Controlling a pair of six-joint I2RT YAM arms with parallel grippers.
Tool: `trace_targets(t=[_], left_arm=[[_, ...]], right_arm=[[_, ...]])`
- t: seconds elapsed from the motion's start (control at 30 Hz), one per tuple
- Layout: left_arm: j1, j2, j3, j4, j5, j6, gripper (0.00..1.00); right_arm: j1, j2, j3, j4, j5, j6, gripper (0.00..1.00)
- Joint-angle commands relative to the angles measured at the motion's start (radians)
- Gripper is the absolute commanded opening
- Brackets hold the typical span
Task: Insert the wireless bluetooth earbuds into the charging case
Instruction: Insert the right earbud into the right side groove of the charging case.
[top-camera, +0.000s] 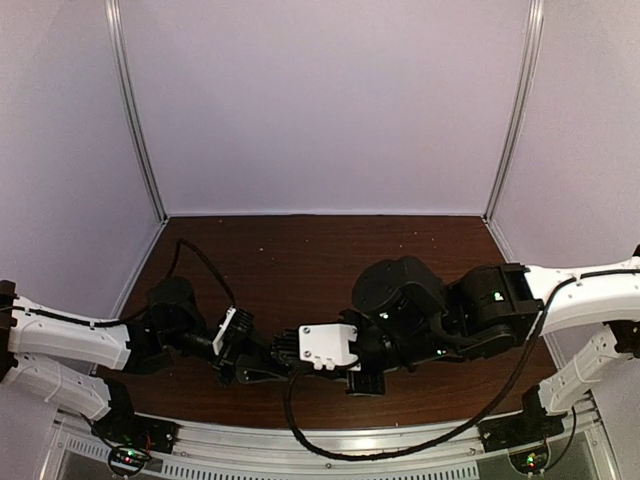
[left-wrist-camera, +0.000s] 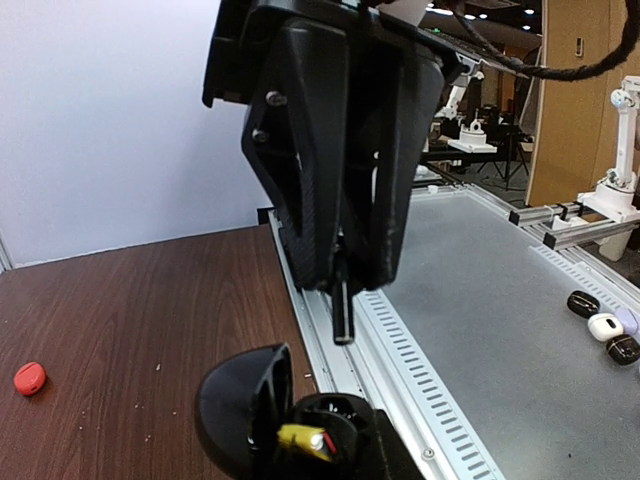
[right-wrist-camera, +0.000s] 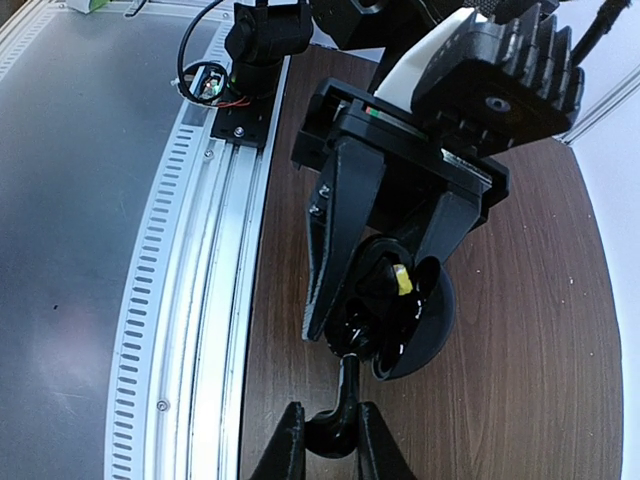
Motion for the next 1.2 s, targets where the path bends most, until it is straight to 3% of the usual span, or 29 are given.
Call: trace_targets(t=[0.0,1.17], left_arm=[[-0.007,0.007,0.036,0.006,0.023,0.010,0.09],[-0.031,0.042,0.056,-0.010,0.032,0.016,0.10]], right_arm=[[0.010,0.023,0.044,-0.036,0.028,-0.021,0.09],[0.018,0.114,0.126,-0.099,0.076,-0.063,0.08]])
